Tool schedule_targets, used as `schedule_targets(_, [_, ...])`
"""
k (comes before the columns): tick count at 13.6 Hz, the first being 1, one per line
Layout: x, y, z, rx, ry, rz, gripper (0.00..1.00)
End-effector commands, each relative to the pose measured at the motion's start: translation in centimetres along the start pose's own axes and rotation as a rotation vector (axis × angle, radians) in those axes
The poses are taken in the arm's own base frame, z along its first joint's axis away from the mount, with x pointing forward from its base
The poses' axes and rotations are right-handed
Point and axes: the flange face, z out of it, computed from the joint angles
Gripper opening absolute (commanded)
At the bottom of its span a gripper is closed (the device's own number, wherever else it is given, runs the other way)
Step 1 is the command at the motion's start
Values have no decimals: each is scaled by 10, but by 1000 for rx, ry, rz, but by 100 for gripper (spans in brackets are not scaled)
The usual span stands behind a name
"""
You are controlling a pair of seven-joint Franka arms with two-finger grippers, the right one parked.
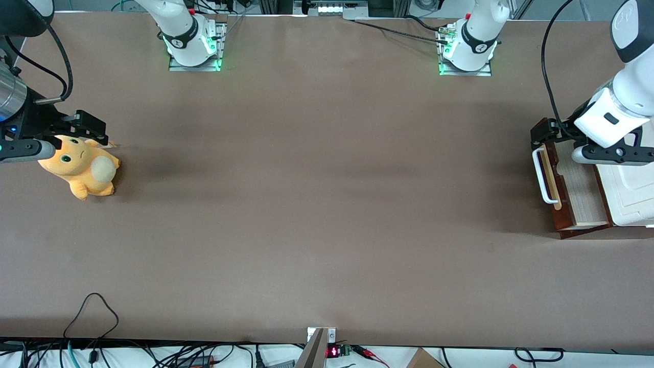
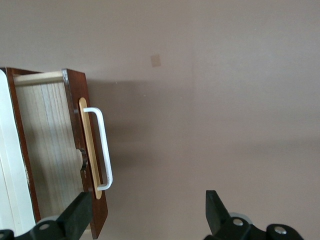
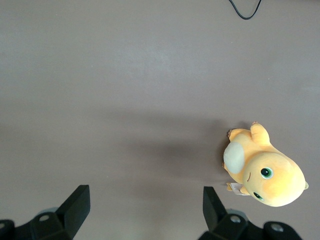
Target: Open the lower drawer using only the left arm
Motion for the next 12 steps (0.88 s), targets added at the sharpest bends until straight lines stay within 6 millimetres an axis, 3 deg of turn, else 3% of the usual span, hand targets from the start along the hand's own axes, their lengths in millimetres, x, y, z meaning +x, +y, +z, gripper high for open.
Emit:
schedule_targets(1, [2,1,-17,-11,34,34,100])
schedule_targets(12, [4,2,-17,-12,36,29,100])
